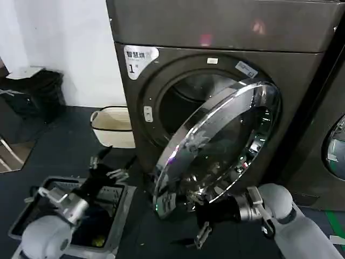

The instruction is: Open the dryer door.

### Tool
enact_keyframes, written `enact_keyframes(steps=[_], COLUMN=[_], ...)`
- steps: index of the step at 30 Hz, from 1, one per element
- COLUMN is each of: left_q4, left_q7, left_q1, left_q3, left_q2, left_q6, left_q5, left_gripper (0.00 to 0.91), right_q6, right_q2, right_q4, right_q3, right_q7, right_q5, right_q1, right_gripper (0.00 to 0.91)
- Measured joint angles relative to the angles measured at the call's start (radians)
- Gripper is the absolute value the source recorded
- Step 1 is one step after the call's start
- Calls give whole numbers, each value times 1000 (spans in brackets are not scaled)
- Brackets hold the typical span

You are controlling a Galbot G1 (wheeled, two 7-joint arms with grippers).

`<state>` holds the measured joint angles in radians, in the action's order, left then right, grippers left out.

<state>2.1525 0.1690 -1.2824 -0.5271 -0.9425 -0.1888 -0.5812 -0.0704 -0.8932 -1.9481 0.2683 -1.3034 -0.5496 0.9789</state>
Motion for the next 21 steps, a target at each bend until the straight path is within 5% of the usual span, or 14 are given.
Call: enact_keyframes(steps=[21], left_q4=[-10], left_q7=[5], left_q1=[128], left_q3=[158], left_q2=[54], left_q6=[-14], left_q5=[-67], left_gripper=[907], right_q6=[7], right_q2=[9], right_q4=[-56], right_q3=[251], right_q7=[0], right_q5=[3], right_q1=[244], right_gripper=[907])
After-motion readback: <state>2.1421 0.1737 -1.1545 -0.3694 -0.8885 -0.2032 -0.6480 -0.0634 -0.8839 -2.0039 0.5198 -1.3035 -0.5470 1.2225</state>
